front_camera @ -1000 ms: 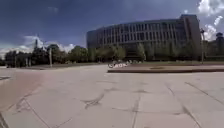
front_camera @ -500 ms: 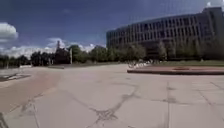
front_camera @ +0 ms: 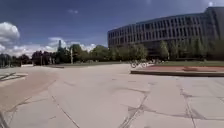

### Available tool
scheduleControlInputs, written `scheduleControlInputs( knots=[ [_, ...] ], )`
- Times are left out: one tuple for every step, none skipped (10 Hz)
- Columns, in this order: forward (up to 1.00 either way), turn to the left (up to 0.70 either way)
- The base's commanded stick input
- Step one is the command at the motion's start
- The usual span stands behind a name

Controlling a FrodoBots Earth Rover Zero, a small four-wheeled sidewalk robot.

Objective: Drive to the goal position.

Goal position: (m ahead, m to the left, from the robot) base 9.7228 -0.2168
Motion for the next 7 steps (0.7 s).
scheduleControlInputs(
  knots=[
    [0.85, 0.01],
    [0.85, 0.01],
    [0.85, 0.01],
    [0.85, 0.01],
    [0.85, 0.01],
    [0.85, 0.01],
    [0.85, 0.01]
  ],
)
